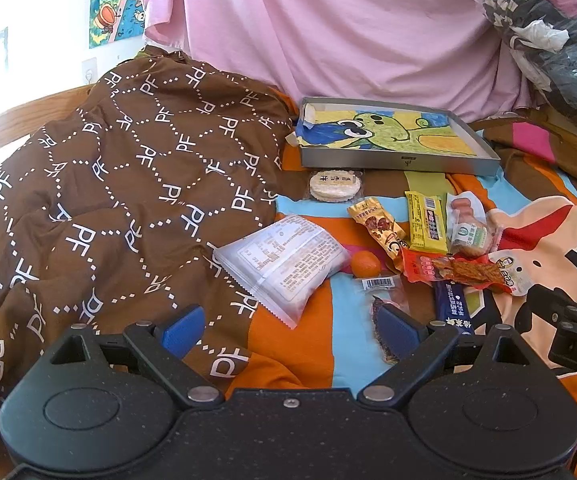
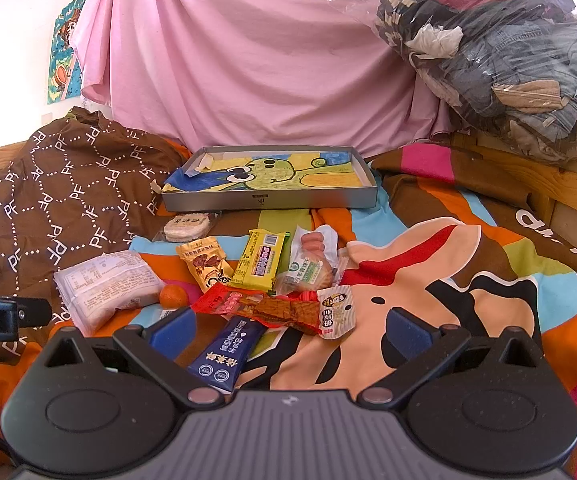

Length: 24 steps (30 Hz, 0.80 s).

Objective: Organize snacks

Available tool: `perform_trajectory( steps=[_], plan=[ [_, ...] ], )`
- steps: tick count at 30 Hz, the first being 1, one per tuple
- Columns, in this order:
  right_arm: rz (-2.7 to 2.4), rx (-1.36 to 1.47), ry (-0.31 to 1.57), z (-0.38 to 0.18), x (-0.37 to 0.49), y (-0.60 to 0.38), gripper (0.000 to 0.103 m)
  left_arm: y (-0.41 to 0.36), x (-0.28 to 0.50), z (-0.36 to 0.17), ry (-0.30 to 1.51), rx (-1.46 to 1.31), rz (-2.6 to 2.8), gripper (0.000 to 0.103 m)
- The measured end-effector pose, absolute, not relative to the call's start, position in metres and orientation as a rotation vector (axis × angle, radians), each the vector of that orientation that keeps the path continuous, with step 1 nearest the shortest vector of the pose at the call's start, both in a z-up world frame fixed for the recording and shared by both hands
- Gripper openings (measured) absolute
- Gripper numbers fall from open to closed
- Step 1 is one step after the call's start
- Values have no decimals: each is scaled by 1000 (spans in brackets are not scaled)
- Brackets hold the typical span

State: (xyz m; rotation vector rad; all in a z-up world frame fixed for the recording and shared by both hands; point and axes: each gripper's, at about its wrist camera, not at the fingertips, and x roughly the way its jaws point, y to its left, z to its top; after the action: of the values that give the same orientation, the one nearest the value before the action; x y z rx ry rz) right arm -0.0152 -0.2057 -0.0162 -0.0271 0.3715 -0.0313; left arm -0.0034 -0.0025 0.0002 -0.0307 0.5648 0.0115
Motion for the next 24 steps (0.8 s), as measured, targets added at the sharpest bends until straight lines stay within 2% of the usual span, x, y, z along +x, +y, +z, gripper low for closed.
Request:
perform_trajectory(
  steps=[17,24],
  plan=[
    [-43,-26,378,-13,-15,-207,103,-3,0,0,590,-15,21,94],
    [-28,-33,411,-12,-8,-212,103,2,17,-4,672,-77,-1,94]
  ],
)
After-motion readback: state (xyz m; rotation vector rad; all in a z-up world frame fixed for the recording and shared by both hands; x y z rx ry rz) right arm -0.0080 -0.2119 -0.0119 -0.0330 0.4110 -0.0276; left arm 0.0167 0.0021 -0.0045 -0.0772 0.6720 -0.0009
